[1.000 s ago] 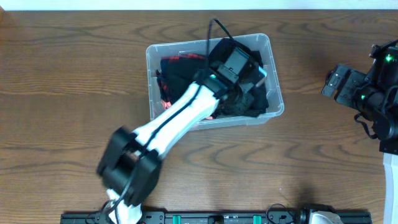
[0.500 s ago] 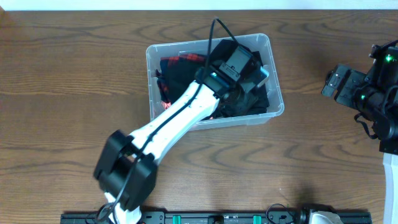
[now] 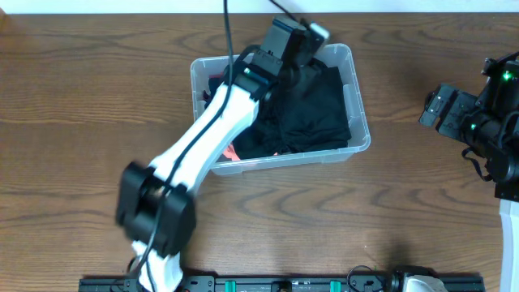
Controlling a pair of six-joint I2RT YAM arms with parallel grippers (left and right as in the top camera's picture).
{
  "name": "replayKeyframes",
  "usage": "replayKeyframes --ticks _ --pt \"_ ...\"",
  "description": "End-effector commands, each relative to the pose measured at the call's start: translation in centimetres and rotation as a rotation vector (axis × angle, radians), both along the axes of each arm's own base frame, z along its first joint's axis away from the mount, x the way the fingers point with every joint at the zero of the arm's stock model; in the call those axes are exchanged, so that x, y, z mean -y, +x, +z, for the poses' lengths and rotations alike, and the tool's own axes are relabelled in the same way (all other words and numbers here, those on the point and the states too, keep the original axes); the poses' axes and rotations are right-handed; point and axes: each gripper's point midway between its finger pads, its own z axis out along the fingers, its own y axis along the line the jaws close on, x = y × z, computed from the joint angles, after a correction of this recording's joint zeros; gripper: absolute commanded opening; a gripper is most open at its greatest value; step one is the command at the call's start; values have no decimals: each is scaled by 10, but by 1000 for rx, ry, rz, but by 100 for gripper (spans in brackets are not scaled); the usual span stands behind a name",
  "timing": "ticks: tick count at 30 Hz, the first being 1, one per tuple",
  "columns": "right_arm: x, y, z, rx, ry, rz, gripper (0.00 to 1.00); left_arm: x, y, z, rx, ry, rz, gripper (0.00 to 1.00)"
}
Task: Pack container
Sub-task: 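Push and tuck the black garment flat into the bin with the left gripper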
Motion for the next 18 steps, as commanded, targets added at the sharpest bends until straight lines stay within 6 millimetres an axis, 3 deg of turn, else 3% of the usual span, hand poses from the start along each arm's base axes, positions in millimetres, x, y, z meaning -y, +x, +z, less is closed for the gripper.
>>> replayKeyframes --ticks 1,4,7,11,14,18 --pt "2 0 2 5 -6 -5 99 -10 -3 -58 -157 20 19 55" --pt "2 0 2 5 -6 -4 99 -9 -13 -73 -230 14 -5 55" --pt "2 0 2 5 -6 -5 99 -6 -21 -59 -230 11 -16 55" --pt "2 0 2 5 -6 -5 99 -10 -34 -11 -190 -6 -23 55" --pt "2 0 2 5 -6 -5 99 -36 -38 26 -112 55 49 55" --pt "2 0 2 5 -6 -5 99 -70 -42 41 -60 175 149 55"
